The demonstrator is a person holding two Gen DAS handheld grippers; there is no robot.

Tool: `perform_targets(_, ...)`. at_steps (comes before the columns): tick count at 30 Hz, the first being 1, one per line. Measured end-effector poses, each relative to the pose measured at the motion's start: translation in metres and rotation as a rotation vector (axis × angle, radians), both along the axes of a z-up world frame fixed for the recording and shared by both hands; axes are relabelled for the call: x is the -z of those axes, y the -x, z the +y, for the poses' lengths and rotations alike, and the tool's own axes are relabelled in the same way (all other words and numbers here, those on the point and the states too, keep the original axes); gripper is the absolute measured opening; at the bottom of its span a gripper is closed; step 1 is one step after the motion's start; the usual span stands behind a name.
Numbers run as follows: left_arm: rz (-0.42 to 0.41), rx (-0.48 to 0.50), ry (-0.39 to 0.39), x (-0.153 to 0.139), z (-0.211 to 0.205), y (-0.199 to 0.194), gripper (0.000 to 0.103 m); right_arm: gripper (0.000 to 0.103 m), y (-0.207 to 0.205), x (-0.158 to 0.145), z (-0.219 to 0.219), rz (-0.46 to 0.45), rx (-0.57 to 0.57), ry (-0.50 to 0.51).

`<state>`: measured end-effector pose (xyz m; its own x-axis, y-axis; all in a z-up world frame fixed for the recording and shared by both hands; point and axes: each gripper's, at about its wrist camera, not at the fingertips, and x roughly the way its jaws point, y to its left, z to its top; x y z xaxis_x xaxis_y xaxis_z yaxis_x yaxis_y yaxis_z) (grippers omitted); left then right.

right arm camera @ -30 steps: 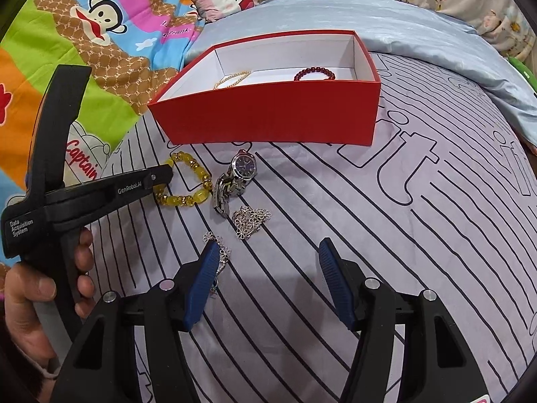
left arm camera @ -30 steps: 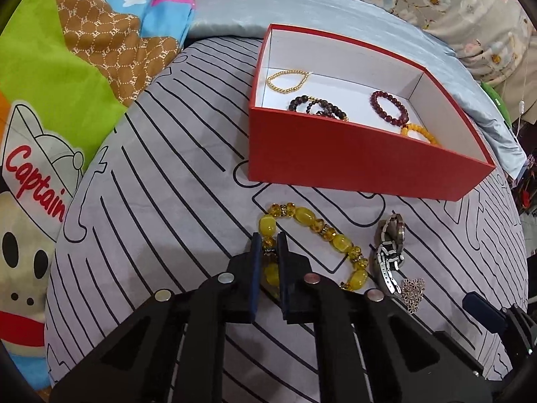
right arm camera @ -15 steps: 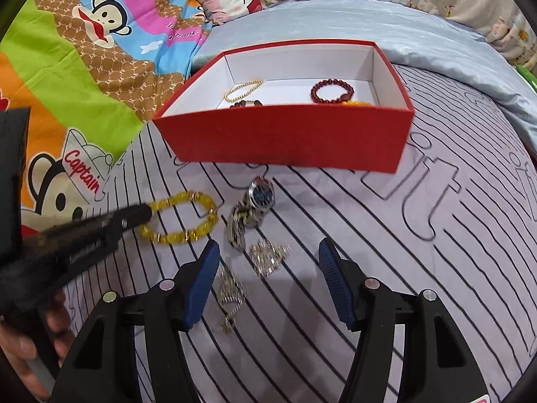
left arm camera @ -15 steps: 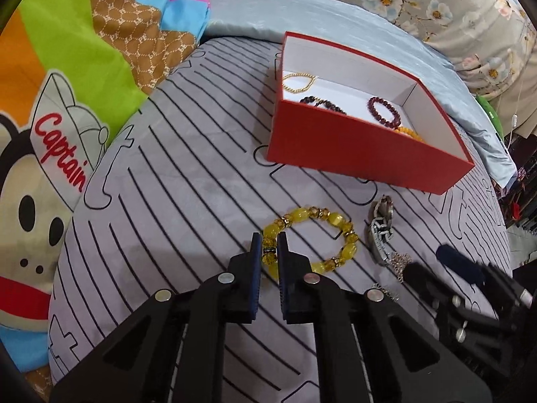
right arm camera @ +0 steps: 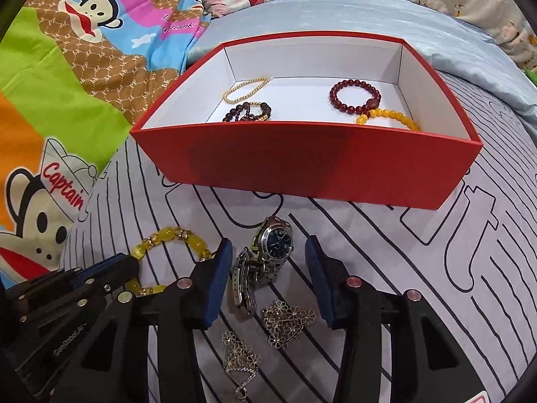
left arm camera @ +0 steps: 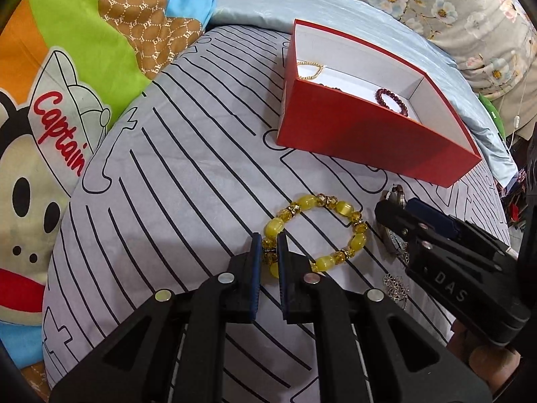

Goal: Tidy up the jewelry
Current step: 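Grasp the yellow bead bracelet with the left tool while the right tool grasps the silver watch, then carry the yellow bracelet and the silver watch over the red box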

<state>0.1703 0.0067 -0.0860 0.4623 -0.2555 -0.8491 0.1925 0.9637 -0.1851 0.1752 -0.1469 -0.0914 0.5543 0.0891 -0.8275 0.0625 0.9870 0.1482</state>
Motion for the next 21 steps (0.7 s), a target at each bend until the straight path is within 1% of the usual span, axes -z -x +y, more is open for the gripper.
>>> perform_targets(1, 0.001, 0.000, 0.001, 0.000, 0.000, 0.000, 0.009, 0.039, 0.000, 0.000, 0.000, -0.002, -0.002, 0.009)
perform_targets(2, 0.001, 0.001, 0.002, 0.000, 0.000, 0.000, 0.009, 0.035, 0.000, 0.000, 0.000, -0.004, -0.002, 0.010)
perform_targets(3, 0.001, 0.001, 0.002, 0.001, -0.001, 0.000, 0.009, 0.028, 0.000, 0.000, 0.000, -0.005, -0.004, 0.005)
perform_targets(6, 0.002, 0.002, 0.007, 0.000, -0.001, 0.000, 0.009, 0.023, 0.001, 0.001, -0.001, -0.004, -0.007, -0.010)
perform_targets(11, -0.013, 0.011, 0.022, -0.009, -0.002, 0.004, 0.009, 0.021, 0.010, -0.001, -0.004, -0.002, 0.000, -0.033)
perform_targets(13, -0.021, 0.017, 0.029, -0.014, -0.003, 0.006, 0.009, 0.016, 0.015, -0.004, -0.007, -0.009, 0.011, -0.043)
perform_targets(16, -0.041, 0.033, 0.040, -0.025, -0.008, 0.010, 0.009, 0.016, 0.025, -0.012, -0.014, -0.025, 0.028, -0.066)
perform_targets(21, -0.069, 0.052, 0.060, -0.043, -0.015, 0.015, 0.009, 0.015, 0.038, -0.025, -0.025, -0.051, 0.047, -0.072)
